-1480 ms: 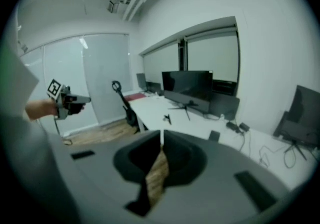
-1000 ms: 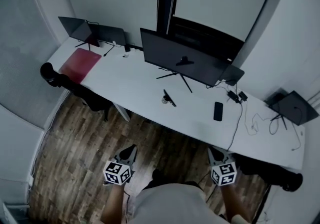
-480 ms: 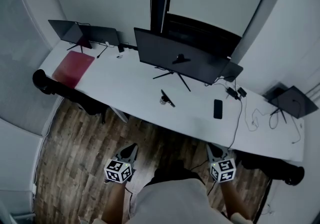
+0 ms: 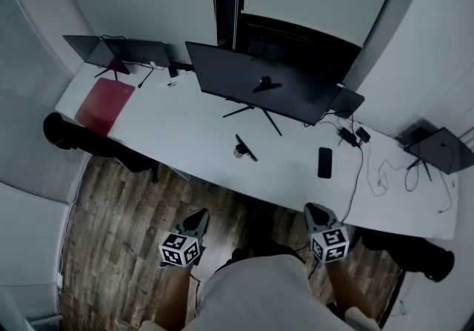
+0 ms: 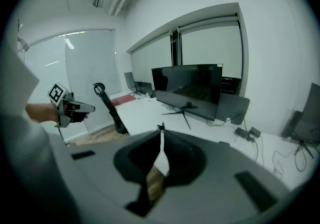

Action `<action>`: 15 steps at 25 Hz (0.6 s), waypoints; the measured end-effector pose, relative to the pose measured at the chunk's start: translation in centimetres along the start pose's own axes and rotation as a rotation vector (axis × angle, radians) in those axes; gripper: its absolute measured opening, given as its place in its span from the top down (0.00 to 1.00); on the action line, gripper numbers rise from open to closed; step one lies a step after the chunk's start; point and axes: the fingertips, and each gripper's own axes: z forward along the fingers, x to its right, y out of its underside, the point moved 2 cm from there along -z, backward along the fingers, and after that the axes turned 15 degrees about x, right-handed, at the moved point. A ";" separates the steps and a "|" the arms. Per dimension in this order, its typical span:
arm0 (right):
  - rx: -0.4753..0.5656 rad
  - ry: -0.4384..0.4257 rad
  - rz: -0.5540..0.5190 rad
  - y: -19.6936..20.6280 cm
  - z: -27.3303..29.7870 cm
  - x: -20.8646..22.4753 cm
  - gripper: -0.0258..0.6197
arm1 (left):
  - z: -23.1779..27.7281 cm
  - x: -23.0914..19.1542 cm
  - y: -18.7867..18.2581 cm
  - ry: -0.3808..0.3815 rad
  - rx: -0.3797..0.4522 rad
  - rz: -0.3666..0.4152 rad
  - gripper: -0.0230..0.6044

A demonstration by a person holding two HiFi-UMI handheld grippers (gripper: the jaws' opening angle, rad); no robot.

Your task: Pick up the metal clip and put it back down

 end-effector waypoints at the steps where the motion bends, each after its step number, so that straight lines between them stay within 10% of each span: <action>1: 0.001 -0.008 0.000 -0.3 0.7 0.6 0.90 | 0.9 0.1 -0.1 -0.003 -0.003 -0.002 0.90; 15: -0.065 -0.089 0.065 0.7 8.1 11.2 0.90 | 13.1 2.0 -0.1 -0.070 -0.053 -0.006 0.90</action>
